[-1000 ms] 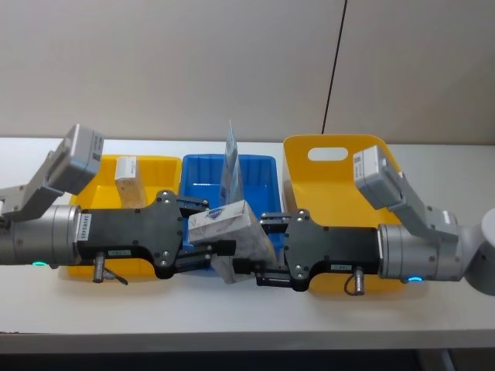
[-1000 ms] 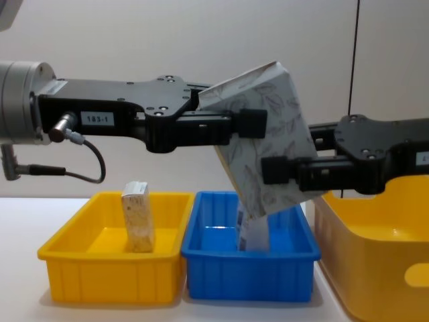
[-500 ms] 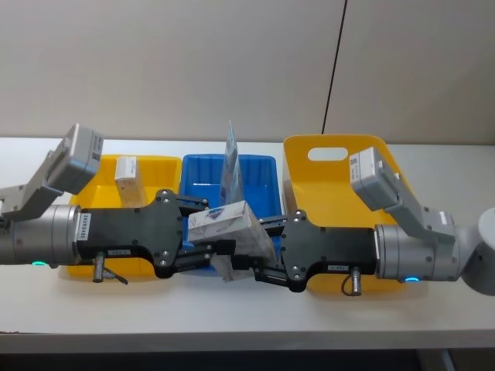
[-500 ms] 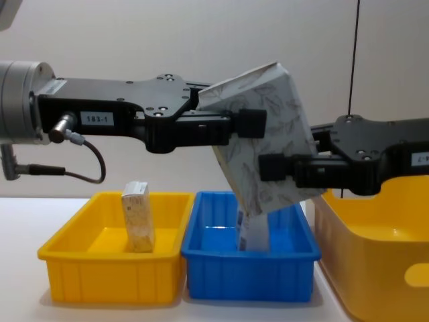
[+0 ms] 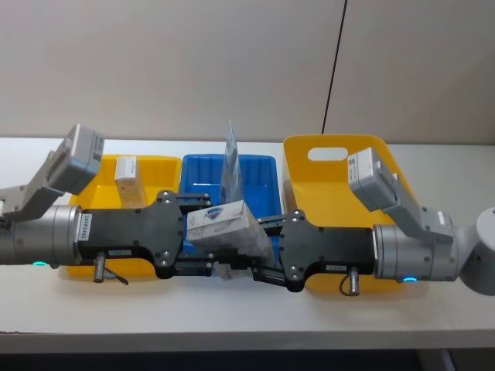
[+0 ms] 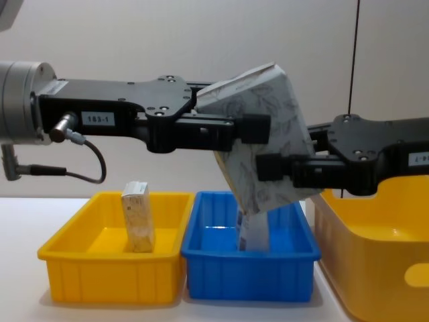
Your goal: Bimanual collaborative sorting of washing and personal care products
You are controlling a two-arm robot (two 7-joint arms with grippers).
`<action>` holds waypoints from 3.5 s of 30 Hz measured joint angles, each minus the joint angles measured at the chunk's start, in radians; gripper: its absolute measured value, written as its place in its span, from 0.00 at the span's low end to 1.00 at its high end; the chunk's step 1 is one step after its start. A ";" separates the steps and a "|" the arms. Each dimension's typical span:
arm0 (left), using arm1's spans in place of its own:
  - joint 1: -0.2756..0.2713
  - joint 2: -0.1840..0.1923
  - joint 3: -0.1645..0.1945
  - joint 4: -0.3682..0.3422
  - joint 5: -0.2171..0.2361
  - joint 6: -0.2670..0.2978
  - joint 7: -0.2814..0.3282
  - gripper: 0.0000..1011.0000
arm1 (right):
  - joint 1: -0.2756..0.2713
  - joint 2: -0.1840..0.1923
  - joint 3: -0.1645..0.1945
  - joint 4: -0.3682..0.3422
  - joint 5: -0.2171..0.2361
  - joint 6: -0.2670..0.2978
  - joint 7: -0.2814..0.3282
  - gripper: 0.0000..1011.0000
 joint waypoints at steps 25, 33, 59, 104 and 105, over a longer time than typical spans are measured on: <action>0.000 0.001 -0.001 0.000 0.000 0.000 0.000 0.99 | -0.006 0.037 0.009 -0.023 0.010 0.004 -0.004 0.35; 0.000 0.001 -0.001 0.000 0.000 0.000 0.000 0.99 | -0.026 0.073 0.036 -0.047 0.025 0.014 -0.038 0.35; 0.000 0.001 -0.001 0.000 0.000 0.000 0.000 0.99 | -0.169 0.168 0.176 -0.119 0.067 0.039 -0.295 0.35; 0.000 0.001 -0.001 0.000 0.000 0.000 0.000 0.99 | -0.253 -0.003 0.258 -0.064 -0.182 0.180 -0.948 0.35; 0.000 0.001 -0.001 0.000 0.000 0.000 0.000 0.99 | -0.252 -0.009 0.258 -0.061 -0.189 0.186 -0.963 0.35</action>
